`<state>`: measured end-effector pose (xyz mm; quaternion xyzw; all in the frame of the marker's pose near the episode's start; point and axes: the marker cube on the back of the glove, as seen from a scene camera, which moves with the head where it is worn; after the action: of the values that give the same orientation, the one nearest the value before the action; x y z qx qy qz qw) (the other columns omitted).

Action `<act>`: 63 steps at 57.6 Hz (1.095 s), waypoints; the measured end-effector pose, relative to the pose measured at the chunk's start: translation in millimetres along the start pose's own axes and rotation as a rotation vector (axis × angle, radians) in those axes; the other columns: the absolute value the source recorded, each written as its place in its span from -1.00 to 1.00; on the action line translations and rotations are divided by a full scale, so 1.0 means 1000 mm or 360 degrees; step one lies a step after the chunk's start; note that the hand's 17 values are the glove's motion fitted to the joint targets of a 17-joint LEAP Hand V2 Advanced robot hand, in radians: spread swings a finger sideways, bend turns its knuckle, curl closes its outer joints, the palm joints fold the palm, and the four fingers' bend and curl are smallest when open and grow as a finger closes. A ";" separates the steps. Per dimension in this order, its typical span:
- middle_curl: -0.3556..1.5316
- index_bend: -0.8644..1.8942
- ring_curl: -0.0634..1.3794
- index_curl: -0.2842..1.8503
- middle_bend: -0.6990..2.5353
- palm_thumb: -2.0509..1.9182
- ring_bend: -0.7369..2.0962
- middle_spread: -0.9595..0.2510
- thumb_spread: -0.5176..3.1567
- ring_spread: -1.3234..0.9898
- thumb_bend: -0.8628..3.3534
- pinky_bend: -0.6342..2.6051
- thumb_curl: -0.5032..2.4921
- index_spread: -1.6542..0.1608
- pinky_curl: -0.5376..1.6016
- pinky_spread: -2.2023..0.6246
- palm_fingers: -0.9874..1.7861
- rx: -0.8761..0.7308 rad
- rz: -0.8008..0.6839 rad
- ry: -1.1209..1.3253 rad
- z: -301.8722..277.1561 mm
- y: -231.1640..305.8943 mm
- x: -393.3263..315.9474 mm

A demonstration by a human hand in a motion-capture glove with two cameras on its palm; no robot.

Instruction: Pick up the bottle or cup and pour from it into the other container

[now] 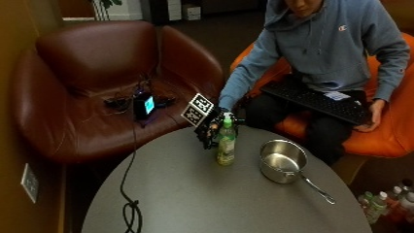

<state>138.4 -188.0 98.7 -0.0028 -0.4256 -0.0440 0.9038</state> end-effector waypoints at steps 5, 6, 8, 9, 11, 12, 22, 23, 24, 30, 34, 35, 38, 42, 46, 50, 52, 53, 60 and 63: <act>-0.30 -0.26 -0.51 -0.50 -0.45 0.26 -0.20 0.42 -0.26 0.08 -0.60 -0.28 -0.45 0.39 -0.18 0.74 -0.11 0.0010 -0.0006 -0.0023 0.002 -0.001 0.001; -0.30 -0.25 -0.51 -0.49 -0.46 0.26 -0.20 0.42 -0.26 0.08 -0.61 -0.28 -0.45 0.39 -0.18 0.74 -0.10 0.0004 -0.0011 -0.0023 0.002 -0.002 0.001; -0.30 -0.25 -0.51 -0.49 -0.46 0.26 -0.20 0.41 -0.27 0.08 -0.60 -0.29 -0.44 0.38 -0.18 0.74 -0.09 -0.0006 -0.0023 -0.0022 0.003 -0.004 0.000; -0.30 -0.24 -0.51 -0.48 -0.46 0.27 -0.21 0.41 -0.26 0.08 -0.60 -0.29 -0.44 0.38 -0.18 0.74 -0.09 -0.0007 -0.0027 -0.0023 0.003 -0.005 0.000; -0.30 -0.23 -0.52 -0.47 -0.46 0.27 -0.22 0.40 -0.27 0.08 -0.60 -0.30 -0.44 0.38 -0.18 0.74 -0.07 0.0003 -0.0024 -0.0026 0.003 -0.009 -0.003; -0.31 -0.23 -0.52 -0.47 -0.47 0.27 -0.22 0.39 -0.27 0.08 -0.60 -0.30 -0.44 0.37 -0.19 0.74 -0.07 0.0010 -0.0016 -0.0026 0.004 -0.010 -0.003; -0.34 -0.16 -0.53 -0.42 -0.48 0.30 -0.25 0.37 -0.27 0.08 -0.60 -0.33 -0.44 0.37 -0.19 0.73 0.01 0.0015 0.0024 -0.0025 0.006 -0.009 0.005; -0.34 -0.16 -0.53 -0.41 -0.48 0.30 -0.25 0.37 -0.27 0.08 -0.60 -0.33 -0.44 0.37 -0.19 0.73 0.02 0.0016 0.0021 -0.0034 0.007 -0.009 0.005; -0.34 -0.14 -0.53 -0.40 -0.48 0.31 -0.26 0.37 -0.27 0.08 -0.60 -0.34 -0.44 0.38 -0.19 0.73 0.04 0.0015 0.0017 -0.0045 0.007 -0.009 0.005; -0.35 -0.11 -0.53 -0.38 -0.48 0.36 -0.26 0.38 -0.27 0.07 -0.59 -0.35 -0.43 0.40 -0.20 0.72 0.11 0.0009 -0.0003 -0.0110 0.010 -0.010 0.005; -0.36 -0.09 -0.52 -0.37 -0.48 0.41 -0.26 0.39 -0.27 0.07 -0.58 -0.38 -0.41 0.43 -0.20 0.71 0.17 0.0039 0.0001 -0.0191 0.012 -0.017 0.000; -0.35 -0.09 -0.52 -0.36 -0.47 0.43 -0.26 0.40 -0.27 0.07 -0.57 -0.39 -0.40 0.44 -0.20 0.70 0.19 0.0039 0.0004 -0.0215 0.013 -0.019 -0.002; -0.33 -0.10 -0.51 -0.36 -0.44 0.47 -0.25 0.41 -0.28 0.05 -0.56 -0.42 -0.38 0.48 -0.21 0.69 0.27 0.0042 0.0022 -0.0282 0.017 -0.018 0.000; -0.30 -0.15 -0.49 -0.37 -0.42 0.50 -0.22 0.42 -0.31 0.02 -0.57 -0.45 -0.35 0.52 -0.22 0.66 0.34 0.0066 0.0039 -0.0349 0.021 -0.018 0.002; -0.26 -0.22 -0.47 -0.37 -0.36 0.51 -0.20 0.41 -0.35 0.00 -0.57 -0.50 -0.33 0.54 -0.23 0.63 0.41 0.0073 0.0053 -0.0417 0.024 -0.020 0.000; -0.23 -0.25 -0.44 -0.37 -0.34 0.53 -0.19 0.40 -0.41 -0.03 -0.59 -0.52 -0.30 0.54 -0.24 0.60 0.45 0.0086 0.0056 -0.0473 0.027 -0.028 -0.006; -0.22 -0.25 -0.43 -0.36 -0.34 0.54 -0.19 0.40 -0.43 -0.03 -0.59 -0.52 -0.29 0.53 -0.24 0.59 0.45 0.0075 0.0061 -0.0470 0.028 -0.025 -0.003; -0.21 -0.25 -0.43 -0.36 -0.34 0.54 -0.20 0.40 -0.44 -0.03 -0.59 -0.51 -0.29 0.53 -0.24 0.58 0.46 0.0071 0.0062 -0.0466 0.029 -0.022 -0.001; -0.19 -0.24 -0.41 -0.35 -0.36 0.55 -0.22 0.39 -0.49 -0.04 -0.60 -0.49 -0.26 0.53 -0.23 0.53 0.50 0.0156 0.0064 -0.0446 0.031 -0.026 -0.005; -0.18 -0.25 -0.41 -0.34 -0.36 0.55 -0.23 0.39 -0.51 -0.05 -0.61 -0.49 -0.25 0.53 -0.22 0.51 0.51 0.0172 0.0083 -0.0440 0.031 -0.030 -0.010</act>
<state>105.7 -215.5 109.3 0.0288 -0.5476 0.0032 0.8362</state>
